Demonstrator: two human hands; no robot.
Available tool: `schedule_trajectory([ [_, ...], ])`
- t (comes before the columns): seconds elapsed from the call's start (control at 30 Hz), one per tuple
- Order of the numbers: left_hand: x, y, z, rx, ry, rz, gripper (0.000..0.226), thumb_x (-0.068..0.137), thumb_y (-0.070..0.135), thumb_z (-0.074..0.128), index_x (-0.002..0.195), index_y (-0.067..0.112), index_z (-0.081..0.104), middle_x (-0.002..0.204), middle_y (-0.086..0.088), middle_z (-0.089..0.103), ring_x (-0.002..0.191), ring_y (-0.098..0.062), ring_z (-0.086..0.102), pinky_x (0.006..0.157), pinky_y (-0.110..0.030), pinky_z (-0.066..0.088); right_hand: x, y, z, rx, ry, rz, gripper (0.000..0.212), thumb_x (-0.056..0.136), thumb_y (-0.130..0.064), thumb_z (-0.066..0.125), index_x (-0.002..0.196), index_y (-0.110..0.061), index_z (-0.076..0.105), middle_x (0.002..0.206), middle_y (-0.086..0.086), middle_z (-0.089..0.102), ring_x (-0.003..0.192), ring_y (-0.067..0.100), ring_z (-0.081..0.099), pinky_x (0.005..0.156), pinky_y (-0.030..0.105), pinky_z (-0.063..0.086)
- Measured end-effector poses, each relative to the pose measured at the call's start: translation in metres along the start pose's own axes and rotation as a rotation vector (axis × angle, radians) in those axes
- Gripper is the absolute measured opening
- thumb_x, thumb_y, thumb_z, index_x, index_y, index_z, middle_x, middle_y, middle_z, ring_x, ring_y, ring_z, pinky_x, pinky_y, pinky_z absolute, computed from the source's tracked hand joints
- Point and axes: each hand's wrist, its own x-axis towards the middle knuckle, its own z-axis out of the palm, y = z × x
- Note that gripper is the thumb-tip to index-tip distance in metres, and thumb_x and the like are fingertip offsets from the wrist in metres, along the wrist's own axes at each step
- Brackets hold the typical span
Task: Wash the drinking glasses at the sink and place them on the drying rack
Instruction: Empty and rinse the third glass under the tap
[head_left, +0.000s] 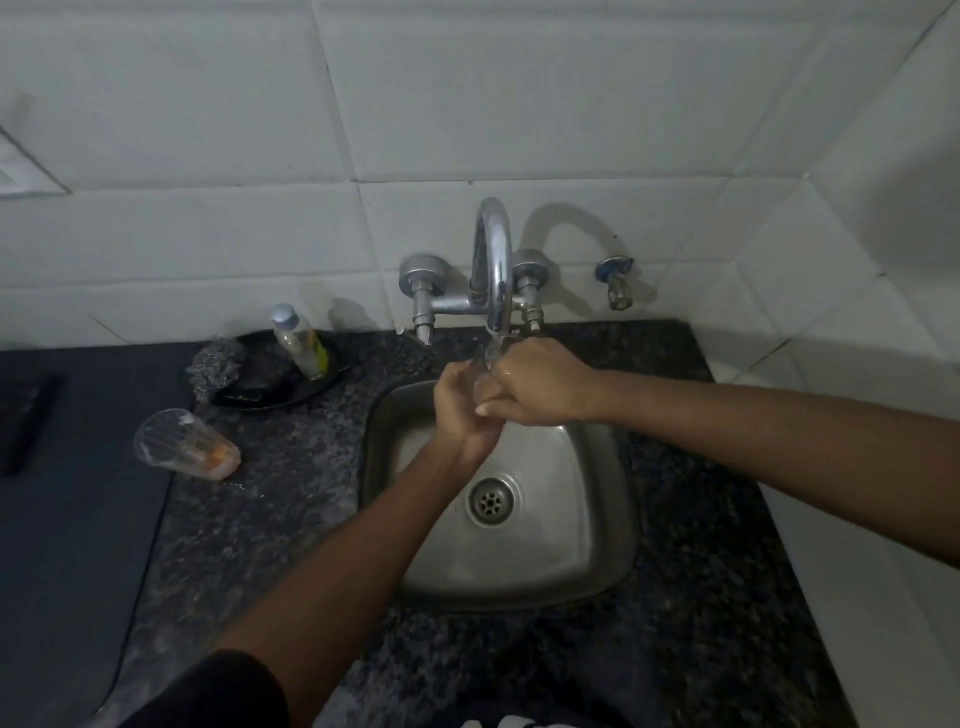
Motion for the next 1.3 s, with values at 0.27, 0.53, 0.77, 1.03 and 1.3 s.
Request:
schedule_trajectory([
  [0.27,0.002,0.011,0.005,0.126,0.011,-0.043,0.057,0.101,0.022,0.031,0.071,0.008,0.077,0.068,-0.007,0.065,0.061,-0.019,0.063,0.06,-0.031,0.047,0.004,0.004,-0.007,-0.13,-0.059,-0.144,0.022,0.096,-0.033,0.065,0.11,-0.019,0.072,0.113,0.003,0.071,0.097,0.025,0.07,0.075,0.036,0.056],
  [0.53,0.004,0.024,-0.013,0.423,-0.048,-0.249,0.046,0.1,0.036,0.045,0.094,0.007,0.08,0.093,-0.013,0.071,0.085,-0.025,0.068,0.079,-0.038,0.051,0.004,0.003,0.006,-0.292,0.058,-0.469,0.017,0.077,0.004,0.072,0.07,-0.009,0.064,0.068,0.007,0.064,0.058,0.024,0.065,0.057,0.034,0.049],
  [0.77,0.006,0.009,-0.002,0.101,-0.057,-0.064,0.053,0.103,0.027,0.029,0.094,0.002,0.076,0.092,-0.013,0.072,0.084,-0.023,0.069,0.075,-0.033,0.048,-0.002,-0.008,-0.003,-0.127,-0.105,-0.099,0.03,0.1,-0.032,0.065,0.122,-0.012,0.068,0.124,0.01,0.068,0.115,0.029,0.065,0.088,0.04,0.053],
  [1.03,0.012,0.011,0.004,0.114,0.041,-0.067,0.046,0.101,0.022,0.033,0.084,0.002,0.071,0.076,-0.011,0.066,0.066,-0.021,0.067,0.057,-0.027,0.054,0.001,-0.007,0.004,-0.066,-0.061,-0.034,0.028,0.097,-0.031,0.069,0.114,-0.01,0.069,0.118,0.01,0.068,0.103,0.028,0.068,0.073,0.034,0.049],
  [1.3,0.009,0.028,0.002,0.33,-0.005,-0.29,0.06,0.105,0.022,0.033,0.067,0.003,0.075,0.065,-0.01,0.066,0.058,-0.02,0.067,0.056,-0.027,0.054,-0.001,-0.002,0.018,-0.26,-0.033,-0.226,0.014,0.088,-0.003,0.067,0.099,-0.011,0.069,0.098,0.007,0.07,0.085,0.026,0.072,0.065,0.038,0.056],
])
